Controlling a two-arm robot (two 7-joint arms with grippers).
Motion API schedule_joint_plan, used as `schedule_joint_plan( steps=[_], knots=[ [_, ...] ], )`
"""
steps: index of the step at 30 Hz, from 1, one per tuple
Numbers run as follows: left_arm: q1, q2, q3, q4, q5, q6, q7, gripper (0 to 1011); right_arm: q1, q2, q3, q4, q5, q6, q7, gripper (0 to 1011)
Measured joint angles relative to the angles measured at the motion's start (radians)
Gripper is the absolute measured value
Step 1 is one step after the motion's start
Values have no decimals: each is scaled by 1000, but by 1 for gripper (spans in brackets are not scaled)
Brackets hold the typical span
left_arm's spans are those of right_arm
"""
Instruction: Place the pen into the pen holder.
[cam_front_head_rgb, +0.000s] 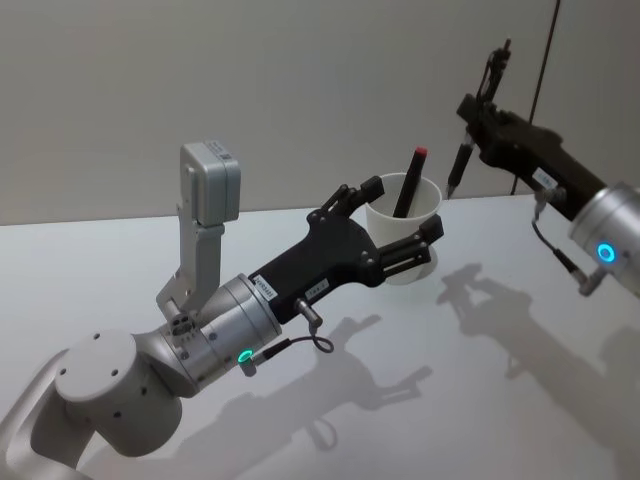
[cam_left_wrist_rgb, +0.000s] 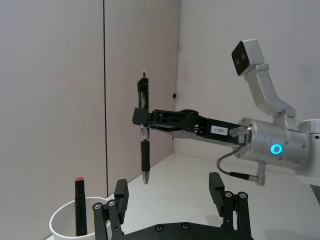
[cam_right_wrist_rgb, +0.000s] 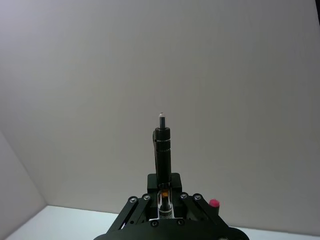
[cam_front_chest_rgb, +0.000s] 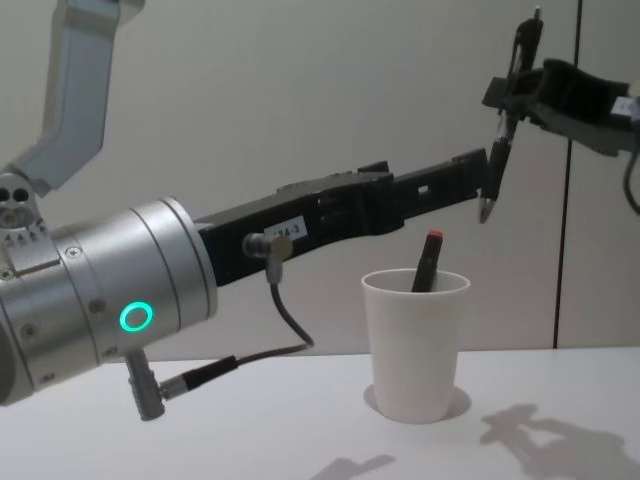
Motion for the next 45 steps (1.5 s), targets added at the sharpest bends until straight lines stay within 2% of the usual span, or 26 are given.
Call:
schedule_joint_plan(
  steps=[6,7,11,20,25,34,38,43,44,45],
  knots=[
    [0,0,0,0,0,0,0,1001,61,-22,-16,82,-131,-34,36,154],
    [0,0,0,0,0,0,0,1001,61,-22,-16,82,-131,-34,36,154],
    [0,0,0,0,0,0,0,1001,107,-48,-36,161,-232,-66,59,154],
    [0,0,0,0,0,0,0,1001,167,-95,-75,292,-368,-120,89,154],
    [0,0,0,0,0,0,0,1001,190,-118,-95,354,-421,-147,104,154],
    [0,0,0,0,0,0,0,1001,217,-153,-127,443,-480,-189,122,154],
    [0,0,0,0,0,0,0,1001,223,-161,-135,463,-493,-199,124,157],
    [0,0,0,0,0,0,0,1001,231,-172,-144,488,-509,-212,128,248],
    [0,0,0,0,0,0,0,1001,233,-173,-146,493,-513,-214,129,299],
    [0,0,0,0,0,0,0,1001,233,-173,-146,493,-513,-214,129,299]
  ],
)
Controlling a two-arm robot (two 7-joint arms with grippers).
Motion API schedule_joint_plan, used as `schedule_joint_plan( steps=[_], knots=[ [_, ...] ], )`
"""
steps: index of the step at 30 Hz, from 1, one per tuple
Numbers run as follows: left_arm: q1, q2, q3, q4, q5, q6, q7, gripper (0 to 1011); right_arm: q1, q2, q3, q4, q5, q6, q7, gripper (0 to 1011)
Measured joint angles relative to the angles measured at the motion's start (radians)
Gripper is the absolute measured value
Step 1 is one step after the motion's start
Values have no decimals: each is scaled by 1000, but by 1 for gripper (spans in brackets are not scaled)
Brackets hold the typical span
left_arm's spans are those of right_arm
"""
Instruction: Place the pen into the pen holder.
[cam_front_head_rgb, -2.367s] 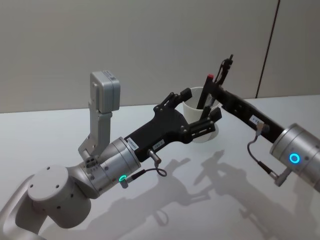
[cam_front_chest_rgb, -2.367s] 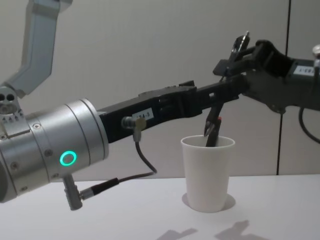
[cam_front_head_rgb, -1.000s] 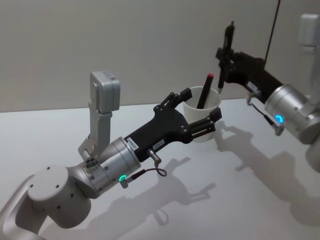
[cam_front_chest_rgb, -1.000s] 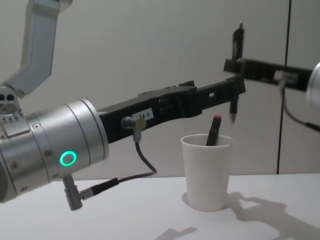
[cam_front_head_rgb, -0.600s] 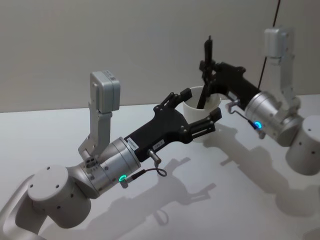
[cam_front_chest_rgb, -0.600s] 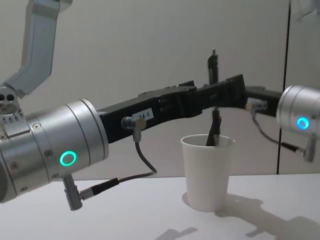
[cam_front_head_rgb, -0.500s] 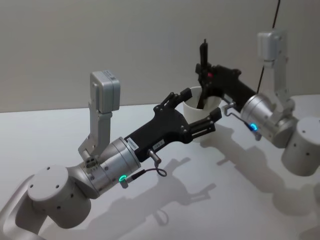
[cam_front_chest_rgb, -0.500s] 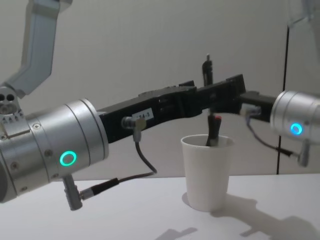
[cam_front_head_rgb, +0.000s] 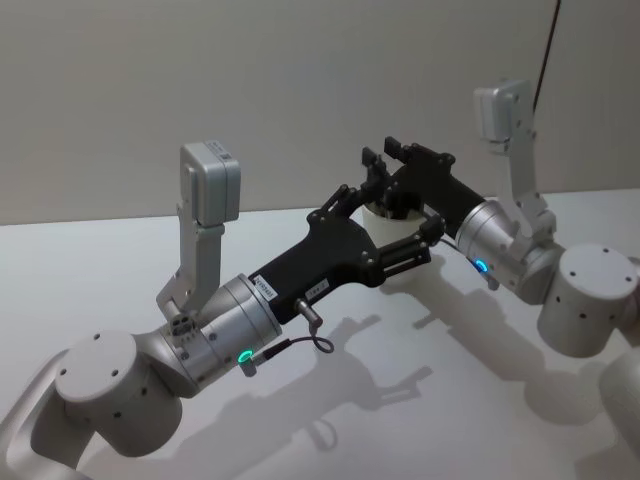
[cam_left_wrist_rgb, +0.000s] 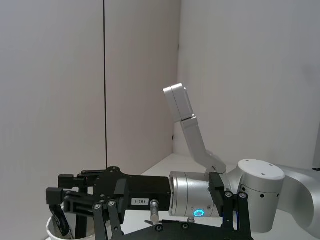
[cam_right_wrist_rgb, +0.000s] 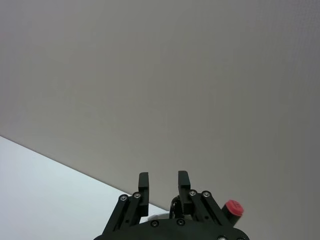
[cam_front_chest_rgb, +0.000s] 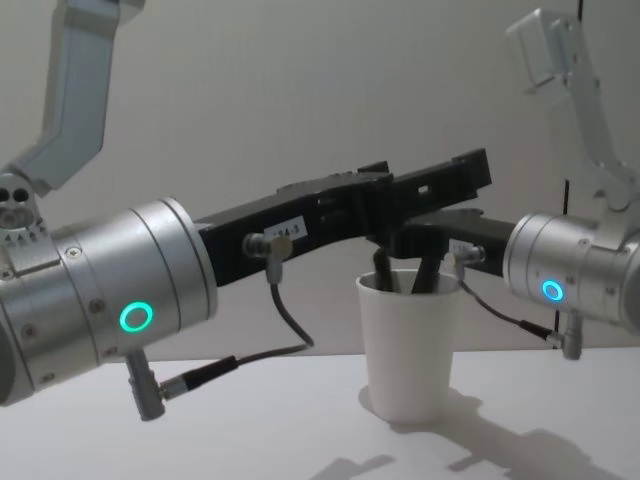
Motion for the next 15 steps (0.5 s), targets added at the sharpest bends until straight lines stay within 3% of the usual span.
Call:
schedule_joint_plan(
  steps=[2,15],
  knots=[
    [0,0,0,0,0,0,0,1001,2,-3,-3,7,-5,-4,1,399],
    [0,0,0,0,0,0,0,1001,8,-10,-10,25,-16,-14,5,776]
  ],
)
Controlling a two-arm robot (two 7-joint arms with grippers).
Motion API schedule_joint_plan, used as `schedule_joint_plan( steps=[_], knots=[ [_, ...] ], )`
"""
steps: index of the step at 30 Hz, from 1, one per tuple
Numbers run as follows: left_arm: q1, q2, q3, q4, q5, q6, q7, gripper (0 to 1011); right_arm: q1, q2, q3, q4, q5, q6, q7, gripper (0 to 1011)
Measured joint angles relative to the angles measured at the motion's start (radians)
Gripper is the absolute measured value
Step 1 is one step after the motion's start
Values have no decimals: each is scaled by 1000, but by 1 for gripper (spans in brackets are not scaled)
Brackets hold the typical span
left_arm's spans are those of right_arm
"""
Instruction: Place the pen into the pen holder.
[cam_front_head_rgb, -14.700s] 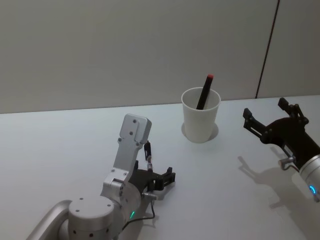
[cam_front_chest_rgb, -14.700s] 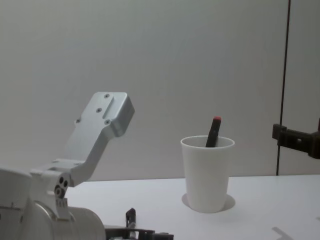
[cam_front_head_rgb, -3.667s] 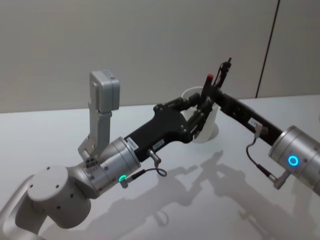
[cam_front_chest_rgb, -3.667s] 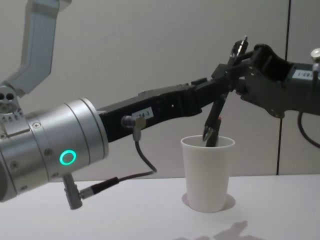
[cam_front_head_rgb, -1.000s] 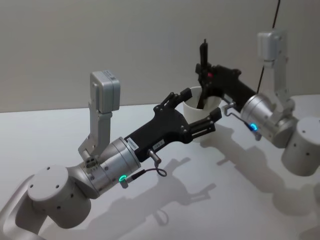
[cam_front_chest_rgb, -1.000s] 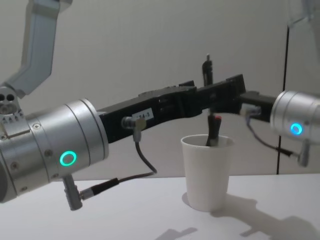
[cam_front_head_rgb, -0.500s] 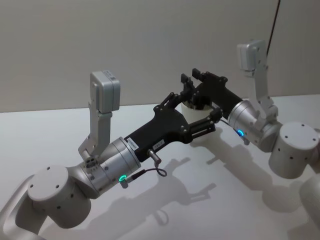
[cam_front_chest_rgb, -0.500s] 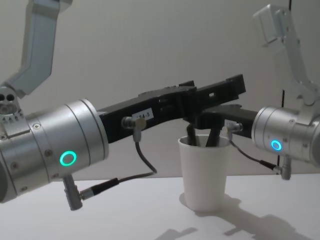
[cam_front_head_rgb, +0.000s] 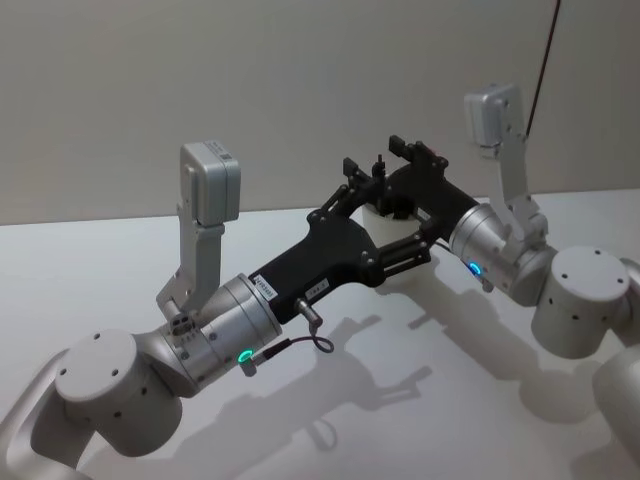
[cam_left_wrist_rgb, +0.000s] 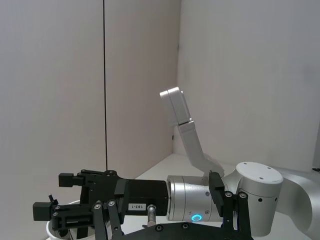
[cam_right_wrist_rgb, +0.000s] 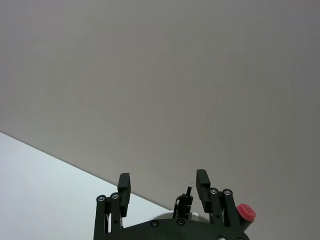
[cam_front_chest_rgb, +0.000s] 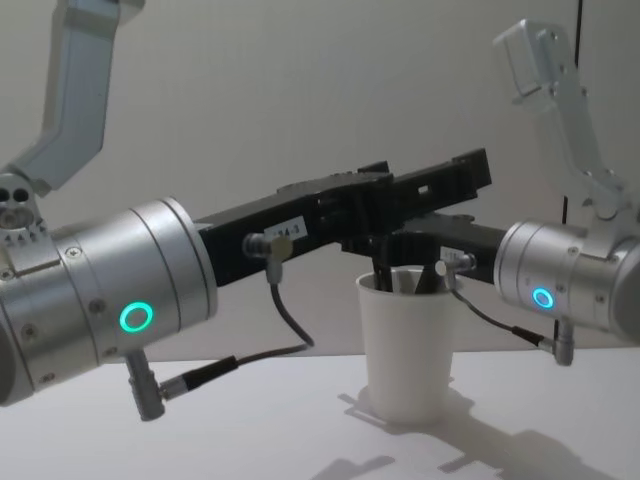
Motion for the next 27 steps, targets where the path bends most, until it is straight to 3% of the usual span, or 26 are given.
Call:
schedule_joint_plan(
  steps=[9,27],
  knots=[
    [0,0,0,0,0,0,0,1001,-25,22,14,-68,36,14,-10,1001],
    [0,0,0,0,0,0,0,1001,-108,102,66,-257,95,62,-108,1001]
  ],
)
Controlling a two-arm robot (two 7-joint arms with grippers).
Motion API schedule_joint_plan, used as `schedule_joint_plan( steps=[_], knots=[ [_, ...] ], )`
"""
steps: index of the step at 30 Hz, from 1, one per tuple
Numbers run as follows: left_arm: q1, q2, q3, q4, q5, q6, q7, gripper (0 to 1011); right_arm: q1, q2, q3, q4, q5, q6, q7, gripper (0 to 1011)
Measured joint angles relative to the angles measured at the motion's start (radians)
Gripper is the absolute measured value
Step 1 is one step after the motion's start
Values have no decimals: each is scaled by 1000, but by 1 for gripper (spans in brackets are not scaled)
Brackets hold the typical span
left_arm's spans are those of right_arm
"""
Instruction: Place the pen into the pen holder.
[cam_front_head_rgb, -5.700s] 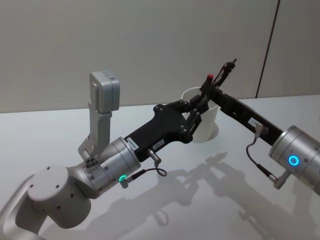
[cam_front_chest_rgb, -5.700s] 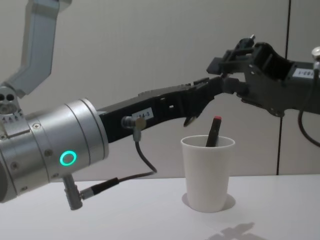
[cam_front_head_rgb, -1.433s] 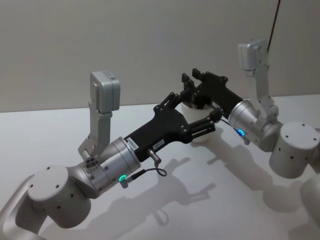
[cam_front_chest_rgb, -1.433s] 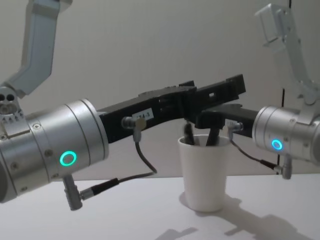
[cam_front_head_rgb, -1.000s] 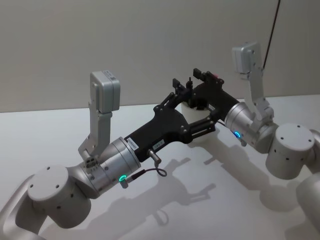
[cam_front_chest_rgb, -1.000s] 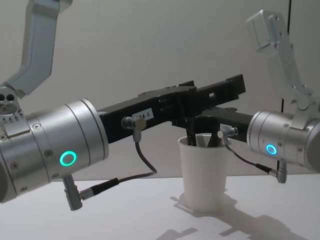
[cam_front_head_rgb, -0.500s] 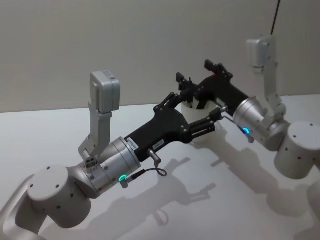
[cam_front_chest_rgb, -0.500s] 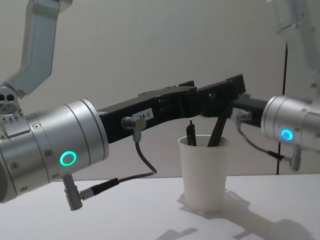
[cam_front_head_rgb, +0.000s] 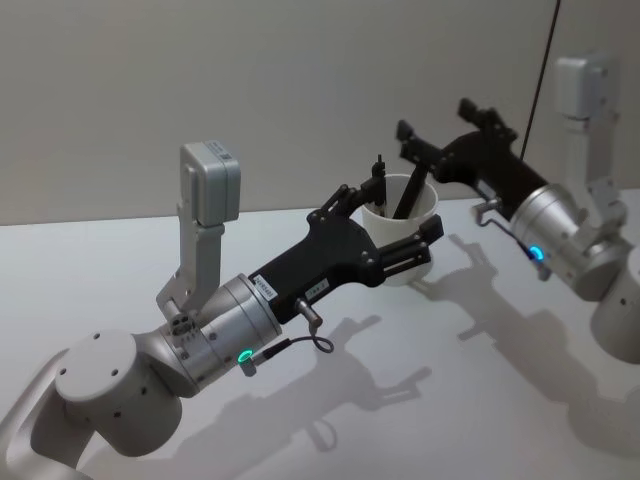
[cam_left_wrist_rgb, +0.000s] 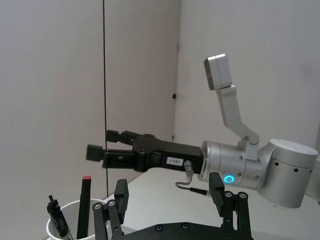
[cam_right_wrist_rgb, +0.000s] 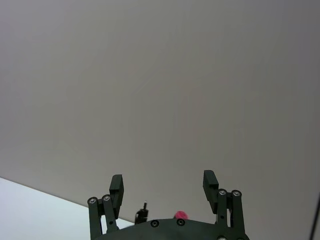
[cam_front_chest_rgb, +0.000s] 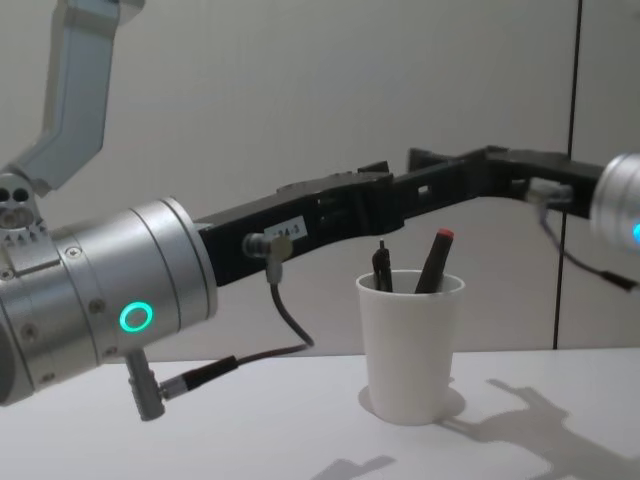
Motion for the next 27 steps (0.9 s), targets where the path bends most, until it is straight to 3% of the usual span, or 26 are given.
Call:
schedule_joint_plan(
  steps=[13,17,27],
  knots=[
    [0,0,0,0,0,0,0,1001,-76,71,41,-114,29,33,-91,1001],
    [0,1,1,0,2,0,2,1001,-78,70,41,-114,29,33,-91,1001],
    [-7,18,19,4,53,-3,95,1001,-145,78,58,-151,9,18,-98,1001]
  ],
)
